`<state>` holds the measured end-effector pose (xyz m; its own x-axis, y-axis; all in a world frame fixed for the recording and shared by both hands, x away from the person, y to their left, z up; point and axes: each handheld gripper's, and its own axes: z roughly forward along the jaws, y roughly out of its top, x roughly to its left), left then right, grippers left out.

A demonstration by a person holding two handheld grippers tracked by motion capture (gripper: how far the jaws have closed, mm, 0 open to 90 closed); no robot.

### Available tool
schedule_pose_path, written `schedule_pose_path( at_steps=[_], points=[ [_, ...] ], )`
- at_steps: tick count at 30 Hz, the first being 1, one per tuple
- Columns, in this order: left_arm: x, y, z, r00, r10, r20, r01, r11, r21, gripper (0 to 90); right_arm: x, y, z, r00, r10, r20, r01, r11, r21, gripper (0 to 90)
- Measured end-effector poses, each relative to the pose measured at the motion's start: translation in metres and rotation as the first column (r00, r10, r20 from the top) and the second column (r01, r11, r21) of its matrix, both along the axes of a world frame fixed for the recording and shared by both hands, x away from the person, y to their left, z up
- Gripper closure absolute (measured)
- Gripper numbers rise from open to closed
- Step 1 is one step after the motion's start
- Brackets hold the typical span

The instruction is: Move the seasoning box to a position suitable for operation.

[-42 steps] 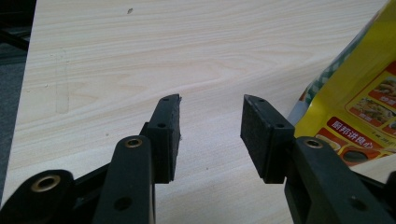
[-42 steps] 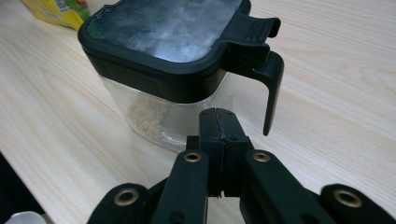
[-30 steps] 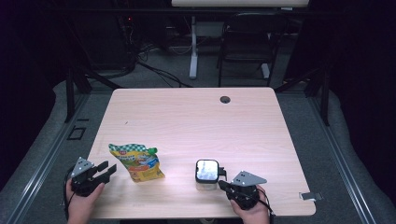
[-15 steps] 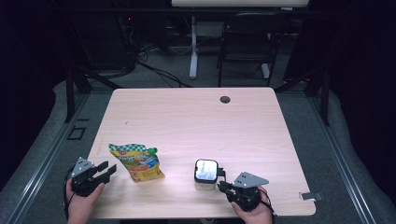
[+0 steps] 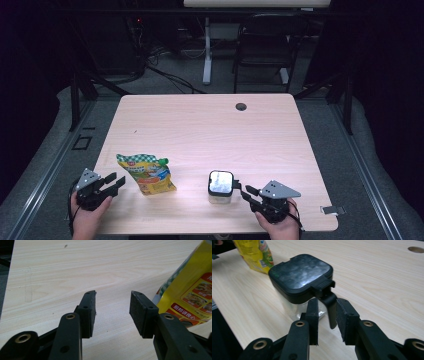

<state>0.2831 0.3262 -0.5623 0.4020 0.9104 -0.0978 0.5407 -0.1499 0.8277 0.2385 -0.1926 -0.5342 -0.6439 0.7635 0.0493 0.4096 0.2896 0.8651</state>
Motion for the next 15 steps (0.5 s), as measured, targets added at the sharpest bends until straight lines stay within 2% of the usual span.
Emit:
schedule_pose_path(
  at_steps=[5,10,15],
  points=[
    [0.0005,-0.0006,-0.0005,1.0000,-0.001,-0.003,0.001,1.0000,0.001,56.6,0.0021,-0.0027,0.0027,1.0000,-0.008,-0.005,0.008,0.9998,-0.016,72.4],
    [0.0004,-0.0005,-0.0002,1.0000,-0.002,-0.002,0.002,1.0000,-0.001,56.9,0.0037,-0.0041,0.0043,0.9995,-0.028,0.015,0.028,0.9994,-0.022,72.5],
    [0.0002,-0.0005,0.0002,1.0000,-0.002,-0.004,0.002,1.0000,0.003,56.9,0.0073,-0.0083,0.0105,0.9988,-0.049,-0.005,0.049,0.9988,0.011,76.7]
  ],
)
